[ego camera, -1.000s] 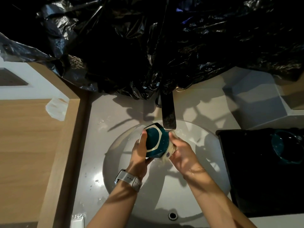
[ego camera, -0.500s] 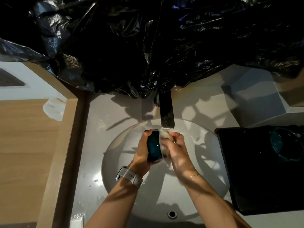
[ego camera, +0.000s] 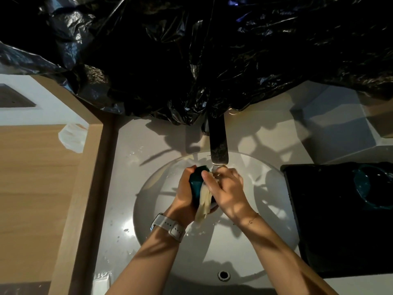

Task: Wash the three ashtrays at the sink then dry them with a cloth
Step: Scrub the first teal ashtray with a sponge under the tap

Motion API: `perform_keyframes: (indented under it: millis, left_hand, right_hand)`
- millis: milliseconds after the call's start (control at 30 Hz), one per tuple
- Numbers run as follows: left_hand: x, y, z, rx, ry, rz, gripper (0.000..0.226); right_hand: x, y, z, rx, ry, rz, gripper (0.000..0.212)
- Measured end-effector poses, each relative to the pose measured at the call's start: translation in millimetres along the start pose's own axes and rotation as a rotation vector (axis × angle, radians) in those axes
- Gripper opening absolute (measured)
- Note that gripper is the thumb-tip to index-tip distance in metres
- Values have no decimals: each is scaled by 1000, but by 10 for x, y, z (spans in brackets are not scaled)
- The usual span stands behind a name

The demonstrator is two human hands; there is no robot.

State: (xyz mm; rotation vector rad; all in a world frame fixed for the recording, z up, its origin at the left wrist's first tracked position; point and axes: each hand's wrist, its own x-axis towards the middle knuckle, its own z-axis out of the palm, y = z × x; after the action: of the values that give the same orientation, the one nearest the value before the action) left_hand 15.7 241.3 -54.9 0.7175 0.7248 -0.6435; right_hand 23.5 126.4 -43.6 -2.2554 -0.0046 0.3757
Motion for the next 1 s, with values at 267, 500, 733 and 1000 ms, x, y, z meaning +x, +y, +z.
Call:
perform_keyframes:
  millis: [267, 500, 733, 1000]
  left_hand:
    - [96, 60, 1, 95, 14, 200, 57]
    - [190, -25, 155, 175, 126, 262, 50]
    - [196, 116, 26, 93, -40, -38, 54]
    - [136, 37, 16, 289, -23, -10, 67]
  right_hand:
    - [-10, 51, -36, 460, -238, 146, 25]
    - [175, -79, -43, 683, -129, 239, 37]
    - [13, 212, -77, 438, -324, 105, 23]
    - [196, -17, 12, 738, -89, 249, 35]
